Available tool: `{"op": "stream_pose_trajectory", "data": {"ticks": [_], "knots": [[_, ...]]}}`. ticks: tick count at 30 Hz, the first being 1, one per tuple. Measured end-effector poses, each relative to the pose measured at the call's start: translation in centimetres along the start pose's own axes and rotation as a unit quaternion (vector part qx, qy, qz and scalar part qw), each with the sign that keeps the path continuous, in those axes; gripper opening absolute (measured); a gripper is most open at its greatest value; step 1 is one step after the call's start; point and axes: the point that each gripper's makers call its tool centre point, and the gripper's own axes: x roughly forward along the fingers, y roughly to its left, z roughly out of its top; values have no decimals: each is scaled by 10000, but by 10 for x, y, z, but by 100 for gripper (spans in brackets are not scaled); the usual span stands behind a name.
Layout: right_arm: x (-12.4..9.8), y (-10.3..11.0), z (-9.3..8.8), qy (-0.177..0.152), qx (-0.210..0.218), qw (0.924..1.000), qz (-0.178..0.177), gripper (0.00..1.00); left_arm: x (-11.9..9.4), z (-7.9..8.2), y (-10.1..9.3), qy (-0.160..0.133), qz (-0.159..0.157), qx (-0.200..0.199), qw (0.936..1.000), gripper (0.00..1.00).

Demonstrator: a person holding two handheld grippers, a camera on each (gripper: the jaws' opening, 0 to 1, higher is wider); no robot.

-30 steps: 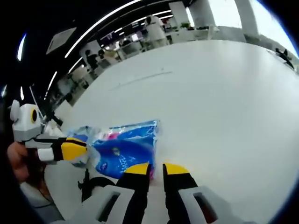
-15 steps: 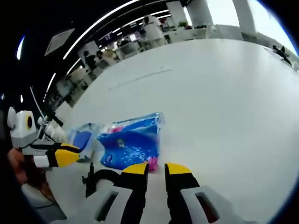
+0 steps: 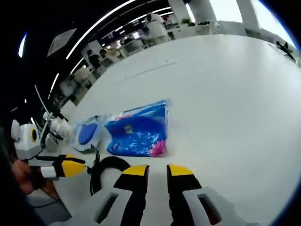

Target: Arrange the tabletop items into an orderly group along one side of the table until the central work area is clear of visible clutter.

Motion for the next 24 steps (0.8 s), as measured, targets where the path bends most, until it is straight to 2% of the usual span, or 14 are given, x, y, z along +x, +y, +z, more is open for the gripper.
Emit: {"op": "stream_pose_trajectory", "data": {"ticks": [5, 9, 12, 15, 24], "knots": [[3, 5, 2, -14, -46, 9998, 167, 13, 2, -9, -4, 51, -24, -150, 9999, 12], [5, 18, 1, 32, -158, 9989, 437, 14, 2, -12, -8, 12, -19, -449, 9990, 13], [8, 29, -4, 140, -329, 9975, 611, 14, 1, -14, -9, 23, 22, -520, 9986, 13], [10, 35, -9, 235, -492, 9964, 652, 14, -2, -14, -7, -77, 108, -730, 9972, 14], [13, 39, -12, 292, -546, 9959, 656, 14, 0, -27, -9, 28, 120, -991, 9950, 14]]}}
